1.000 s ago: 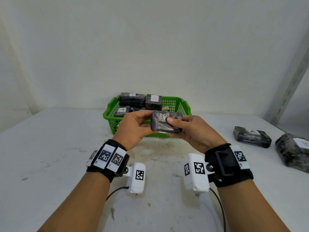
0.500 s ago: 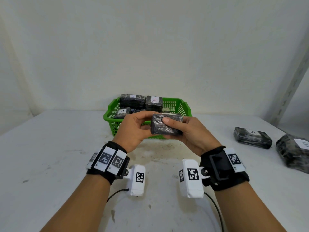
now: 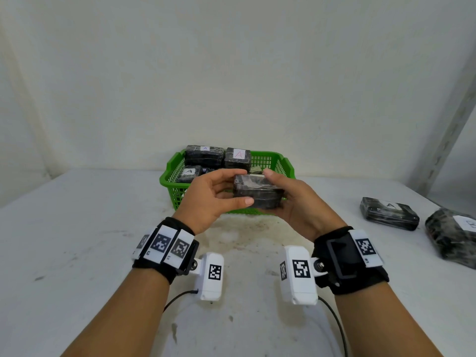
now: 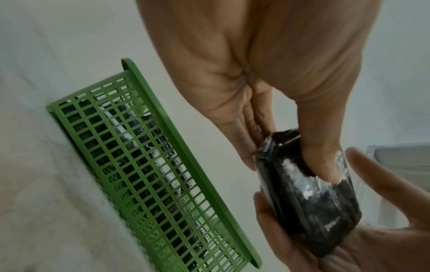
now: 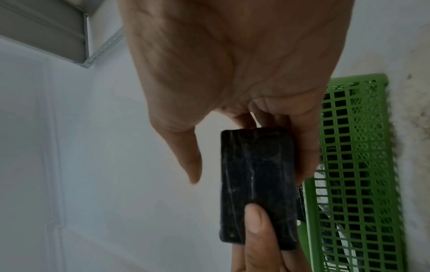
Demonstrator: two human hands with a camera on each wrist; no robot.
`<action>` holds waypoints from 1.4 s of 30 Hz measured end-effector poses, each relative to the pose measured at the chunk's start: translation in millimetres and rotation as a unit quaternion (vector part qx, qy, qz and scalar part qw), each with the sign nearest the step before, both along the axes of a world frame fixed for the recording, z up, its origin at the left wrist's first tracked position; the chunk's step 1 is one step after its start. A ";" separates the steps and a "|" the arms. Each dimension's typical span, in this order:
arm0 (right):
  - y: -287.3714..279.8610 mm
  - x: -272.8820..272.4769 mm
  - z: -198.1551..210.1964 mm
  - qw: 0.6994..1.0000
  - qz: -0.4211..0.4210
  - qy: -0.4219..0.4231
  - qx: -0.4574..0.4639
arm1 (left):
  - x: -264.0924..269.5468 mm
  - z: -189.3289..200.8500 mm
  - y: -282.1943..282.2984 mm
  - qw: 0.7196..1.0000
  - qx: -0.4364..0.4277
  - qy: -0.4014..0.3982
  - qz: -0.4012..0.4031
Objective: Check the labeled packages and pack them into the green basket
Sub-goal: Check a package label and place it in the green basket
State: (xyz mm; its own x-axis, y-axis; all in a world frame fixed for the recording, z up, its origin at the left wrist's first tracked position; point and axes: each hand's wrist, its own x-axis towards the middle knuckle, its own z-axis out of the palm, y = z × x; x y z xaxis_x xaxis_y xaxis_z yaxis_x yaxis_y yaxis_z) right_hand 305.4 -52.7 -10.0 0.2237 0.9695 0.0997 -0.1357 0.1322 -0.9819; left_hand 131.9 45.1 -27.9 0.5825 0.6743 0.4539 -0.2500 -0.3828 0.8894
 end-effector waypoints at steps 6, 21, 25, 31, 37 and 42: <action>-0.1 2.5 -1.6 0.999 0.022 0.002 -0.050 | -1.6 1.3 -1.7 0.999 0.013 -0.004 -0.031; -0.9 5.4 -0.2 0.999 0.010 0.010 -0.036 | -1.7 3.4 -2.9 0.998 0.008 -0.020 -0.053; -2.8 11.1 -0.3 0.999 0.006 0.012 -0.031 | -1.3 2.9 -2.1 0.998 0.008 -0.023 -0.051; -5.4 12.7 3.3 0.999 0.010 0.034 -0.023 | -0.3 2.4 0.2 0.998 0.008 -0.034 -0.044; -5.1 8.7 4.5 1.000 -0.002 0.021 -0.017 | 1.5 1.1 1.5 0.999 0.017 -0.028 -0.042; 2.6 -13.5 -3.0 0.999 -0.025 -0.025 0.013 | 2.5 0.2 -2.7 0.998 0.031 -0.013 -0.048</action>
